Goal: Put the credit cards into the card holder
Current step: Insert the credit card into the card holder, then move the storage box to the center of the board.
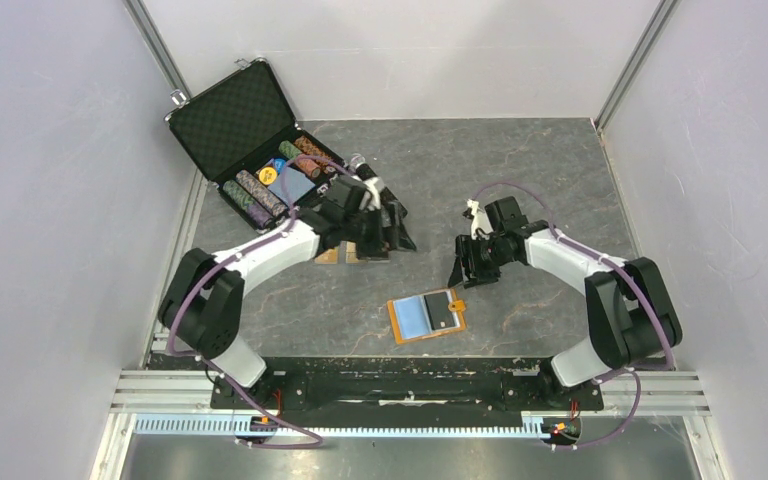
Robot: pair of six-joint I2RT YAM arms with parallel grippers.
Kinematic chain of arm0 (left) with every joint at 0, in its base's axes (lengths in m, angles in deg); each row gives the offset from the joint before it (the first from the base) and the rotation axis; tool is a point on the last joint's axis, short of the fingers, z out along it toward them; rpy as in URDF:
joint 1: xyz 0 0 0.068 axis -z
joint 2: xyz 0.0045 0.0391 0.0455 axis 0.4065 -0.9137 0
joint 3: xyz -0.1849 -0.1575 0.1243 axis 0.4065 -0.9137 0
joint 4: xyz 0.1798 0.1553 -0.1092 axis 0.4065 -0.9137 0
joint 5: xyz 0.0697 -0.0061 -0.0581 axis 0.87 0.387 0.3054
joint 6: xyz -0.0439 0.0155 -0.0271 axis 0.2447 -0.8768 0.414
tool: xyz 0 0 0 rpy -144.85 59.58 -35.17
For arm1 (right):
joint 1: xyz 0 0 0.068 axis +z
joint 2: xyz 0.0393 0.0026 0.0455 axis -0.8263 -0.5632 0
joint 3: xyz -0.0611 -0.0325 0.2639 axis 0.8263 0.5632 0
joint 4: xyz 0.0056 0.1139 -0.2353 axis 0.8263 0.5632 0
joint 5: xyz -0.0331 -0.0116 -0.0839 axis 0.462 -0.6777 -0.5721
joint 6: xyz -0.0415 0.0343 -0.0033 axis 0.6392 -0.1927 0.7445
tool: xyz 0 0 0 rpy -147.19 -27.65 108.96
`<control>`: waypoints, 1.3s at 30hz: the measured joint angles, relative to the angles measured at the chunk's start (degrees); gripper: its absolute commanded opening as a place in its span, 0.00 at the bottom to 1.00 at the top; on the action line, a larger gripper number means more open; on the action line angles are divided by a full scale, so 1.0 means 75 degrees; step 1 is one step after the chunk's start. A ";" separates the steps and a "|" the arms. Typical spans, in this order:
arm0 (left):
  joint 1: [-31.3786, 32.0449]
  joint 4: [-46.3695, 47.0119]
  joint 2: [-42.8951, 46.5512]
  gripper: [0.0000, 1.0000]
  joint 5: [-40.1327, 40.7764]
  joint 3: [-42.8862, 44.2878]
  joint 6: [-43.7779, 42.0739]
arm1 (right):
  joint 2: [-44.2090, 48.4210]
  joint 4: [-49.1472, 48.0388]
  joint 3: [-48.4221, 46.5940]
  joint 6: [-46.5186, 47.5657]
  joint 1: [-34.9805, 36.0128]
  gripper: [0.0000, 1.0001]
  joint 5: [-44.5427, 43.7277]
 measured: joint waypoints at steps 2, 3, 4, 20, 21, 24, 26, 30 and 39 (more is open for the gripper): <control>-0.0627 0.0146 0.0125 0.88 -0.0251 -0.0256 0.0017 | -0.0163 0.0064 -0.0189 0.0017 0.0000 0.56 0.0000; -0.1023 0.0195 0.0213 0.88 -0.0388 -0.0393 0.0017 | -0.0271 0.0099 -0.0326 0.0035 0.0000 0.57 -0.0003; -0.1352 0.0207 0.0277 0.88 -0.0478 -0.0469 0.0015 | -0.0376 0.0125 -0.0460 0.0044 0.0000 0.58 -0.0023; -0.4054 -0.2964 -0.0356 0.77 0.0845 0.1250 -0.2273 | -0.1253 0.0350 -0.1781 0.0242 0.0000 0.60 -0.0050; -0.4054 -0.3083 -0.0475 0.71 0.0947 0.1291 -0.2349 | -0.1274 0.0358 -0.1792 0.0245 0.0000 0.60 -0.0052; -0.4054 -0.3442 -0.0912 0.60 0.1058 0.1320 -0.2696 | -0.1291 0.0393 -0.1827 0.0245 0.0000 0.57 -0.0050; -0.4054 -0.3576 -0.1195 0.50 0.1061 0.1320 -0.2841 | -0.1300 0.0431 -0.1877 0.0248 0.0000 0.55 -0.0047; -0.4042 -0.3643 -0.1539 0.31 0.0909 0.1320 -0.2967 | -0.1326 0.0469 -0.2037 0.0259 0.0000 0.48 -0.0020; -0.3471 -0.3654 -0.1623 0.14 0.0729 0.1343 -0.2943 | -0.1413 0.0568 -0.2430 0.0268 0.0000 0.46 0.0105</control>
